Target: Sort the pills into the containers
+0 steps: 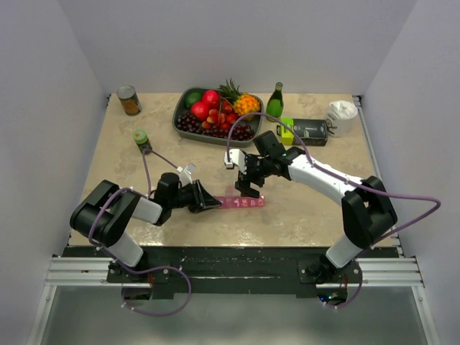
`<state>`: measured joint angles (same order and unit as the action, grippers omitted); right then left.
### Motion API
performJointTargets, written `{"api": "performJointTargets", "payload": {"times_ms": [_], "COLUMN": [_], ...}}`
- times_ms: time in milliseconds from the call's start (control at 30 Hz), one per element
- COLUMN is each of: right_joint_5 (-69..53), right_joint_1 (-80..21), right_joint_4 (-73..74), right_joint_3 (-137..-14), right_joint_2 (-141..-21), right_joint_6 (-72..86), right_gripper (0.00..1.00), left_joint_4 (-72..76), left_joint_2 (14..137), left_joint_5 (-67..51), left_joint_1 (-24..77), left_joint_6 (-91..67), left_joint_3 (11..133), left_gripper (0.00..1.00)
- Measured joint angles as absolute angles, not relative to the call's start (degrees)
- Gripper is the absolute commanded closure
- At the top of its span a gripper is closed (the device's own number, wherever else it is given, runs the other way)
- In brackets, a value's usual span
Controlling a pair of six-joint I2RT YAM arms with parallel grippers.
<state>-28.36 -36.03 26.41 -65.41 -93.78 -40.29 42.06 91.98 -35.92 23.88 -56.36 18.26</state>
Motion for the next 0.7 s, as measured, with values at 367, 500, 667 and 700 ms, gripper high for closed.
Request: {"api": "performJointTargets", "payload": {"times_ms": [367,500,667,700], "right_joint_5": [-29.7,-29.6,-29.6,-29.6], "right_joint_1": [-29.3,-27.1,-23.8,-22.8], "right_joint_4": [36.2,38.9,40.7,41.1], "right_joint_3": [-66.9,-67.6,-67.8,-67.8], "right_joint_2": [-85.7,-81.9,-77.0,-76.1], "right_joint_6": [-44.9,-45.4,-45.5,-45.5], "right_gripper": [0.06,0.04,0.04,0.03], "left_joint_4": [38.1,32.2,23.2,21.7], "left_joint_2": [91.3,86.5,77.9,76.4], "left_joint_5": [-33.1,-29.6,-24.2,-23.4], "left_joint_1": [20.8,18.6,17.1,17.1], "left_joint_6": [-54.2,-51.7,-48.5,-48.0], "left_joint_3": [21.4,21.3,20.7,20.7], "left_gripper": [0.26,0.21,0.21,0.21]}}
